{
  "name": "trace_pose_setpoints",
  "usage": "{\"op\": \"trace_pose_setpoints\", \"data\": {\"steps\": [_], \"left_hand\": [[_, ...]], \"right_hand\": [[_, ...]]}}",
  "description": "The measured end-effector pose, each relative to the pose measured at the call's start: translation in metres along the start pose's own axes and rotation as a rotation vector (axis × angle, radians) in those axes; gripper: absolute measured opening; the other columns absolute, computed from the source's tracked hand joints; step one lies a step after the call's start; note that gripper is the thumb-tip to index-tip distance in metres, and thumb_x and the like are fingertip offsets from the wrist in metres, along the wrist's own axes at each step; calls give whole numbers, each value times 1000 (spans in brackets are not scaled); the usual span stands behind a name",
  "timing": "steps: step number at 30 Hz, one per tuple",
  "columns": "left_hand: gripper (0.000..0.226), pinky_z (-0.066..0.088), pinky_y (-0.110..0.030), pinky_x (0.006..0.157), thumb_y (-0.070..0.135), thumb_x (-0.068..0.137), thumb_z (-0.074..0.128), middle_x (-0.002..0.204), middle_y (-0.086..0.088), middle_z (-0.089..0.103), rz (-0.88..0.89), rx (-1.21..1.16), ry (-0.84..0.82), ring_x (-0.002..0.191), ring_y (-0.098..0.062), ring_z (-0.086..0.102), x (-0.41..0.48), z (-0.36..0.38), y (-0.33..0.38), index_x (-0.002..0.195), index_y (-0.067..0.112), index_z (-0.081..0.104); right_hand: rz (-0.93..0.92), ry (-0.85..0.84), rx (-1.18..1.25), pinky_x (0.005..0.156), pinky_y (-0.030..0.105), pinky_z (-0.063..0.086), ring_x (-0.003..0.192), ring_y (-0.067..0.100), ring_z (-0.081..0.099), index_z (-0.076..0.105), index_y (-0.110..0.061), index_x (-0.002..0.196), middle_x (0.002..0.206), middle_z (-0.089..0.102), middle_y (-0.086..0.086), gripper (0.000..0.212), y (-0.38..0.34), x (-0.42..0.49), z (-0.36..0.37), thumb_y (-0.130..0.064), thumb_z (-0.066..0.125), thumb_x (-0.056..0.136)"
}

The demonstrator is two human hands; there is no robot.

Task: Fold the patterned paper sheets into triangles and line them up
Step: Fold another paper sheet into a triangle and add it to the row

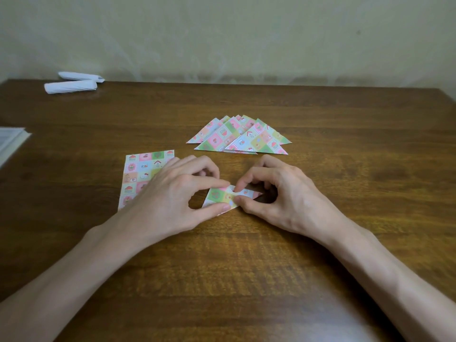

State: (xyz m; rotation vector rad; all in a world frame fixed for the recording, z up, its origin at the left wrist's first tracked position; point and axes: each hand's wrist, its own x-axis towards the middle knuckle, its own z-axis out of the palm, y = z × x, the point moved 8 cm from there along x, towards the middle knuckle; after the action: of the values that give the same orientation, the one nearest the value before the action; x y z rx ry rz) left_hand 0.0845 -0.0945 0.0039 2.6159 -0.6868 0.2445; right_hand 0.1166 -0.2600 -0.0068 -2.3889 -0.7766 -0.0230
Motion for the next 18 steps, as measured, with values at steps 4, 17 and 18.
{"op": "trace_pose_setpoints", "data": {"steps": [4,17,18], "left_hand": [[38,49,-39,89,62,90,60,107,24,61,1,-44,-27,102,-3,59,0,2,-1,118,40,74],[21,34,-43,113,61,81,72,124,33,58,-57,-202,-244,131,-2,45,-2,-3,-16,99,52,72],[22,33,-43,114,61,80,73,125,33,58,-53,-202,-261,134,-3,43,-2,-4,-17,101,52,73]], "right_hand": [[27,-4,-7,74,20,41,88,0,54,71,-41,95,97,56,-16,18,-2,-1,-2,-51,76,81],[77,29,-215,87,38,44,89,10,45,51,-41,95,96,43,-17,50,-12,-1,14,-85,52,72],[82,24,-217,87,38,43,90,10,45,51,-41,95,97,43,-17,50,-12,-1,15,-85,52,71]]}}
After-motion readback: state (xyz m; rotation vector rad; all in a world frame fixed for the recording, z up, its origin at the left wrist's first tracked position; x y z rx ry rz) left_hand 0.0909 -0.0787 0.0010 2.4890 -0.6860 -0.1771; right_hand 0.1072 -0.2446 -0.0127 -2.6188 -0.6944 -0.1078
